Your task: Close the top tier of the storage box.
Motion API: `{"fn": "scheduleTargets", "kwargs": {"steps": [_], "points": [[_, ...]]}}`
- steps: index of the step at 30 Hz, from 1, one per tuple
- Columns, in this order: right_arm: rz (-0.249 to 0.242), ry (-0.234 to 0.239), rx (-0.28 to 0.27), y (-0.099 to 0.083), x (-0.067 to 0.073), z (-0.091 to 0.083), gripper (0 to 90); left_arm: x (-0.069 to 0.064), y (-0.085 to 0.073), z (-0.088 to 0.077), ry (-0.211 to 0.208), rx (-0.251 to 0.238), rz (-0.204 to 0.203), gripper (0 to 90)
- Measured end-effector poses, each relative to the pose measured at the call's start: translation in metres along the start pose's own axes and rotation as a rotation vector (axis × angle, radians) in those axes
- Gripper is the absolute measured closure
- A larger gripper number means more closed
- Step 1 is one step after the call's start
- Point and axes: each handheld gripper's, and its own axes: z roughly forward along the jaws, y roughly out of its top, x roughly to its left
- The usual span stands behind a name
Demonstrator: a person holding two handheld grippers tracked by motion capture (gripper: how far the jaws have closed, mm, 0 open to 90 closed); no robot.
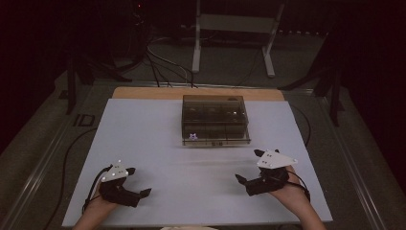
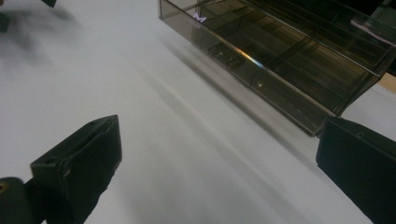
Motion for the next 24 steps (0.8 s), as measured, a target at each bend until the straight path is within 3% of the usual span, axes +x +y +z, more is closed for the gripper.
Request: {"fn": "scheduleTargets", "kwargs": {"steps": [9,24], "points": [[-0.019,-0.039,0.024,0.009,0.005,0.016,0.8,0.000,0.000,-0.001,0.002,-0.006,-0.001,0.1],[0.008,-0.081,0.005,0.018,0.007,0.042,0.8,0.001,0.000,-0.002,0.000,-0.007,0.000,0.1]]}}
